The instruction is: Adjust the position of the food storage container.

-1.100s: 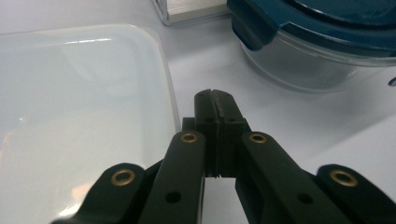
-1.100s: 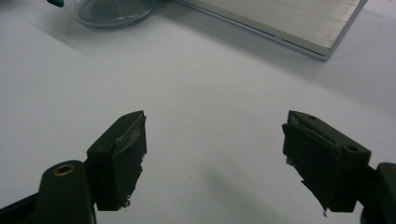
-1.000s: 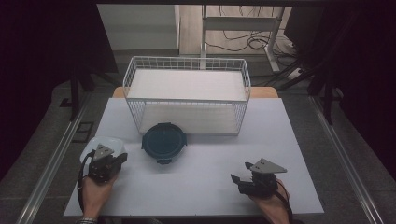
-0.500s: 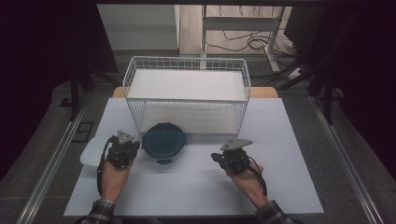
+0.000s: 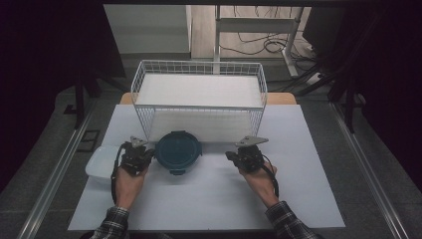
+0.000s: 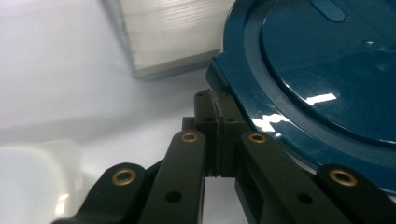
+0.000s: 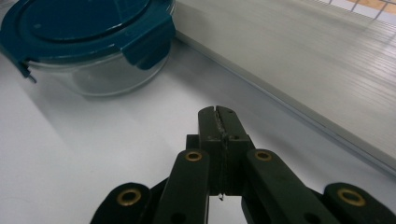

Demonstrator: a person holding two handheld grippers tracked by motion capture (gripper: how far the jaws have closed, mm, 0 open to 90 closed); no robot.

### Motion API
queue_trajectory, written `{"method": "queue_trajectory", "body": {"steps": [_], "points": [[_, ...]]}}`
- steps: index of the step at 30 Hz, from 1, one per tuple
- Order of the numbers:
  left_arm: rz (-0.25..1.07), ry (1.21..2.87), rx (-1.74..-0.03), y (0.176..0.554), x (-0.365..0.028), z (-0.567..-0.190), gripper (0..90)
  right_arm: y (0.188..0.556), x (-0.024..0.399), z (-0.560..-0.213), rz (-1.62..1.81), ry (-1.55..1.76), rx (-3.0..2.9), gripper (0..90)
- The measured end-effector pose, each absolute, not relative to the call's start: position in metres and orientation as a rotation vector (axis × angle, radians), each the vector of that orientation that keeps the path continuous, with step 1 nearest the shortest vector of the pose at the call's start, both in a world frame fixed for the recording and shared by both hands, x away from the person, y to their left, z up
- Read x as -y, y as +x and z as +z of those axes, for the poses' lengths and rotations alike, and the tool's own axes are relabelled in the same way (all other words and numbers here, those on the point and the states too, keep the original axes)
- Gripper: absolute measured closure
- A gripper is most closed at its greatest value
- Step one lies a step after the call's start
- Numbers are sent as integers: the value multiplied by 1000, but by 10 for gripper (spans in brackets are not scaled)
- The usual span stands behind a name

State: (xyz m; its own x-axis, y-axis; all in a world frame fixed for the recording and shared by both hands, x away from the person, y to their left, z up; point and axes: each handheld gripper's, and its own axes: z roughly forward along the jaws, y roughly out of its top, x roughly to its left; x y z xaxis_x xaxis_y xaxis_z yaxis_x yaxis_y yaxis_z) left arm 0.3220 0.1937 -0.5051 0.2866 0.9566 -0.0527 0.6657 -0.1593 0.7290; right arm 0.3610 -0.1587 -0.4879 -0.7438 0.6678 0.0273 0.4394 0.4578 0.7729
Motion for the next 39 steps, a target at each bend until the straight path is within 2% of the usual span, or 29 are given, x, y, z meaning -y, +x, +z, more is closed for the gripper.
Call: {"method": "queue_trajectory", "body": {"steps": [8, 16, 21, 29, 39], "points": [[467, 1951, -1318, 333, -160, -504, 900, 370, 150, -491, 1142, 945, -2428, 891], [539, 1958, -1337, 369, -155, -502, 900, 396, 139, -489, 1169, 996, -2349, 891], [485, 1958, -1355, 382, -153, -506, 900, 419, 126, -493, 1199, 1025, -2372, 891], [377, 1966, -1323, 372, -154, -515, 900, 421, 126, -498, 1195, 1045, -2408, 893], [334, 1983, -1279, 358, -150, -516, 900, 402, 133, -493, 1130, 1010, -2438, 894]]}}
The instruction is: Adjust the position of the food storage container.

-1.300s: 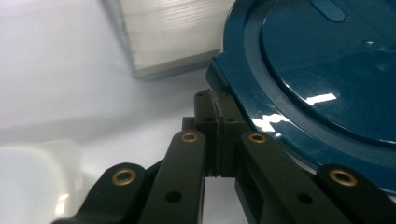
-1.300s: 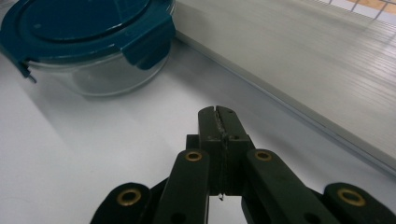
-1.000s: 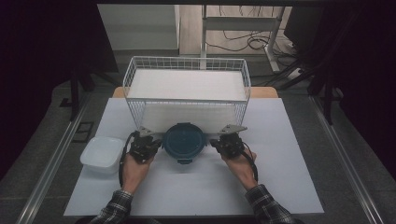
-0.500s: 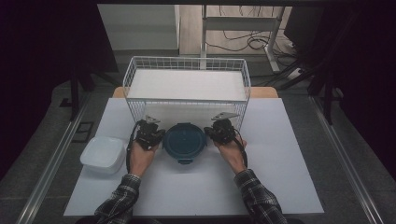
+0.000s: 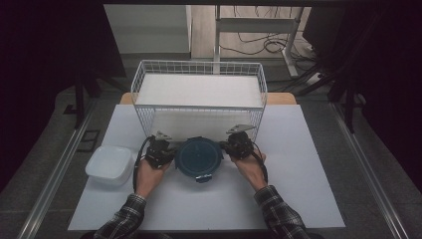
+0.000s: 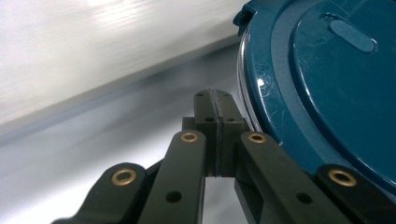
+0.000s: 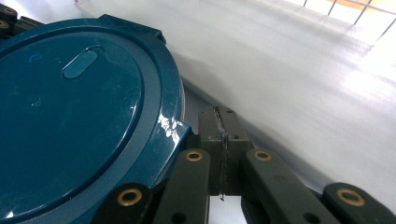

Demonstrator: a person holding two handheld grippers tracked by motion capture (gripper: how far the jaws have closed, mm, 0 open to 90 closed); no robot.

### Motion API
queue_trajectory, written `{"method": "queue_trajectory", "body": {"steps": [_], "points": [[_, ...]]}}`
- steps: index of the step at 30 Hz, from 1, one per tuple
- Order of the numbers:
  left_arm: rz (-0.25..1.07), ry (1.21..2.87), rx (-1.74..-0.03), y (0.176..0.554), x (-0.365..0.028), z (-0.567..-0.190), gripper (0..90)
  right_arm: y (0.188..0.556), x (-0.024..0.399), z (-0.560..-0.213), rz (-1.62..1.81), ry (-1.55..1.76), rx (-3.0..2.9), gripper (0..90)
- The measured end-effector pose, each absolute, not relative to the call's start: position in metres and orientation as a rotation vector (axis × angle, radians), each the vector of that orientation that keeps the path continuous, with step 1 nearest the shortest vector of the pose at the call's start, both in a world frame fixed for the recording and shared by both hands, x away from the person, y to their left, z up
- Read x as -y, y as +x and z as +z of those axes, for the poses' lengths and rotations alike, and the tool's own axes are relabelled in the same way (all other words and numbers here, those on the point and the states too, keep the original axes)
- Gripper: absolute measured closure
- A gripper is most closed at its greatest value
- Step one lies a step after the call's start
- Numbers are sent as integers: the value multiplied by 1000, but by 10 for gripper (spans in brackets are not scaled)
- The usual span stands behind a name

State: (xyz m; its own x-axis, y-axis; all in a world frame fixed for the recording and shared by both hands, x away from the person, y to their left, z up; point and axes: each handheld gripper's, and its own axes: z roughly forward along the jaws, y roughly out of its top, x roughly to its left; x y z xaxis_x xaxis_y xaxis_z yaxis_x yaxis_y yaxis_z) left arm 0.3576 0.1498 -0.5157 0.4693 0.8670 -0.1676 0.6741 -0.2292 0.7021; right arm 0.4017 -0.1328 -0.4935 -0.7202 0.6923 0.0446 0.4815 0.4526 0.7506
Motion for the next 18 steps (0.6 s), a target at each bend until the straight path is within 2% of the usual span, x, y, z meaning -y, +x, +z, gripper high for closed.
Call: {"method": "queue_trajectory", "body": {"steps": [11, 15, 18], "points": [[328, 2014, -1244, 343, -148, -516, 900, 366, 148, -486, 1156, 964, -2473, 894], [338, 1972, -1248, 338, -153, -513, 900, 373, 144, -482, 1177, 960, -2459, 893], [321, 1924, -1234, 331, -159, -506, 900, 395, 130, -479, 1181, 952, -2420, 892]]}}
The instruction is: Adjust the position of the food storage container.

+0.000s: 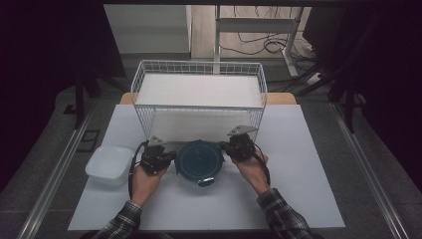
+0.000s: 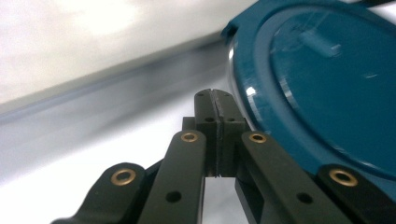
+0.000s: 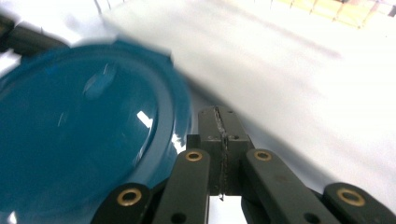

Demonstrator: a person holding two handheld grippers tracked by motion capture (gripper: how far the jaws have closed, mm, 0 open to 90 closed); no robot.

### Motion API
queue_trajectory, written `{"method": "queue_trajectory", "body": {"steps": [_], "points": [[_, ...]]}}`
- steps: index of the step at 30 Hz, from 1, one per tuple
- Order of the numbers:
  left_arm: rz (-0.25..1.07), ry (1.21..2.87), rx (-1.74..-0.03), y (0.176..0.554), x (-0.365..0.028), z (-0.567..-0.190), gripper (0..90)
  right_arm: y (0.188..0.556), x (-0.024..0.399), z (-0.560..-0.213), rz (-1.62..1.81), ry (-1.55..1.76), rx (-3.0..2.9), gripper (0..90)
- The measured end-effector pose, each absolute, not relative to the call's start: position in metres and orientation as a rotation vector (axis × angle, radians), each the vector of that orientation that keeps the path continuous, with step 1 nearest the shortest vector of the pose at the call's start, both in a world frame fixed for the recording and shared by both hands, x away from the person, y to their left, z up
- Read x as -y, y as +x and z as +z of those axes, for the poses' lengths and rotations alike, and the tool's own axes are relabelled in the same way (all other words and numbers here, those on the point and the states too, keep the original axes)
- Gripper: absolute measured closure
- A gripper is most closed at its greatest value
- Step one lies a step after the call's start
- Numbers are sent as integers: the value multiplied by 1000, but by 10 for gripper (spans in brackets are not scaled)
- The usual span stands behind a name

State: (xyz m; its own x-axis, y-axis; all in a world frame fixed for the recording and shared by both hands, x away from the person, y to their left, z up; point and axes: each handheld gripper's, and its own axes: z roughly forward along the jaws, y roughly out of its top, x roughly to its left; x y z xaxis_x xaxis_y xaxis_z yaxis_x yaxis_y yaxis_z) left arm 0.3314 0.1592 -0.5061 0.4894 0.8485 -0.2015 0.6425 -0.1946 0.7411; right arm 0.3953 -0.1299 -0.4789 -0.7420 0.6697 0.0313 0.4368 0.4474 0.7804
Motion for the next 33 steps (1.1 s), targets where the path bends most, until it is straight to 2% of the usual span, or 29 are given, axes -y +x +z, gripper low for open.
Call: {"method": "queue_trajectory", "body": {"steps": [3, 5, 11, 33], "points": [[336, 1935, -1227, 329, -158, -505, 900, 406, 123, -481, 1198, 940, -2463, 892], [290, 1912, -1224, 331, -160, -506, 900, 410, 117, -485, 1162, 936, -2500, 894], [286, 1923, -1209, 329, -157, -504, 900, 404, 124, -481, 1169, 972, -2515, 894], [249, 2026, -1066, 313, -139, -502, 900, 343, 158, -481, 1161, 957, -2502, 895]]}}
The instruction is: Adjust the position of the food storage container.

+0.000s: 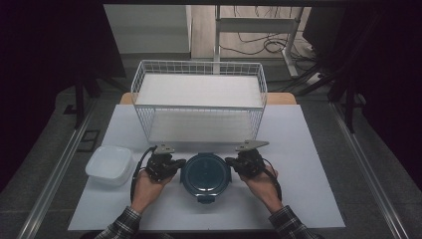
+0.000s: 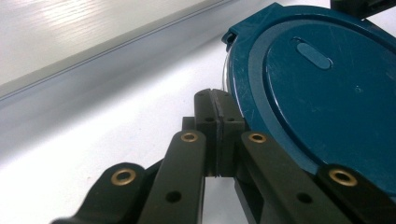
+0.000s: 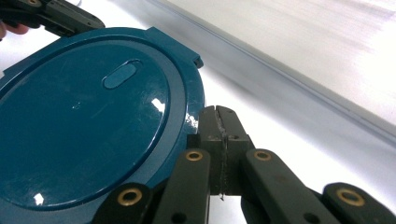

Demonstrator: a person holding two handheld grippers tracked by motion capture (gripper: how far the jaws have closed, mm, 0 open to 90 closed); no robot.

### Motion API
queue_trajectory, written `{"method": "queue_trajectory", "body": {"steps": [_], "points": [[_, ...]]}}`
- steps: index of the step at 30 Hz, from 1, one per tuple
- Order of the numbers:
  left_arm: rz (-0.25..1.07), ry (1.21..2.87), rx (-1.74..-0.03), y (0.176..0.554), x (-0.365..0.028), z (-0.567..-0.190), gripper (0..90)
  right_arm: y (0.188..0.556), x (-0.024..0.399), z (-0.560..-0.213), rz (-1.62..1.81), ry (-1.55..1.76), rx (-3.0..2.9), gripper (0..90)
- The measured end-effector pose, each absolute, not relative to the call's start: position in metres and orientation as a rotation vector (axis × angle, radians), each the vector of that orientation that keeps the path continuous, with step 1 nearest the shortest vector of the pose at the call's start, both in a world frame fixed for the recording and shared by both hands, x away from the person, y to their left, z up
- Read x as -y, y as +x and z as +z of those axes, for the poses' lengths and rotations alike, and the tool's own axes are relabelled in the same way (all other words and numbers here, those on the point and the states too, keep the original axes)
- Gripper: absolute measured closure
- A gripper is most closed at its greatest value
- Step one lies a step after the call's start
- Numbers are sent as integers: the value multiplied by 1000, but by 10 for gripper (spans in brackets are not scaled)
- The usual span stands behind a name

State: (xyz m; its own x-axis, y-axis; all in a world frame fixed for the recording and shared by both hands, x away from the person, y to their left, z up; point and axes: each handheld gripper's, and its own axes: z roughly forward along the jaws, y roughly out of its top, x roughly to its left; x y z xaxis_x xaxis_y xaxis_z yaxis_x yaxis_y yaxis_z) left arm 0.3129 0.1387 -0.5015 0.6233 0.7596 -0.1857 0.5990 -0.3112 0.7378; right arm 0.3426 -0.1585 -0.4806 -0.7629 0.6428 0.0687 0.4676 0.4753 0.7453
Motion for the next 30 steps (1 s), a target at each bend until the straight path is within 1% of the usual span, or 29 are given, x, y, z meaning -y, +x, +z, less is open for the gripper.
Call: {"method": "queue_trajectory", "body": {"steps": [9, 13, 14, 15, 18, 20, 22, 23, 25, 27, 30], "points": [[239, 2018, -1059, 309, -138, -503, 900, 334, 160, -481, 1158, 960, -2494, 895], [311, 2002, -1056, 305, -142, -499, 900, 332, 163, -479, 1176, 943, -2476, 891], [318, 1982, -1059, 304, -143, -496, 891, 331, 164, -479, 1179, 943, -2471, 875], [313, 1972, -1058, 303, -145, -495, 832, 329, 166, -478, 1186, 946, -2454, 836], [326, 1959, -1053, 297, -149, -493, 766, 325, 172, -475, 1201, 954, -2426, 767], [326, 1942, -1050, 293, -153, -493, 688, 322, 176, -472, 1211, 946, -2409, 704], [329, 1923, -1041, 289, -157, -492, 607, 318, 179, -470, 1215, 934, -2395, 633], [337, 1916, -1034, 287, -158, -492, 544, 315, 180, -470, 1216, 929, -2386, 589], [365, 1900, -1012, 282, -161, -491, 454, 312, 182, -469, 1216, 931, -2378, 514], [369, 1889, -995, 276, -164, -491, 379, 309, 185, -468, 1221, 934, -2362, 441], [373, 1883, -975, 266, -168, -491, 292, 303, 191, -467, 1236, 943, -2343, 343]]}}
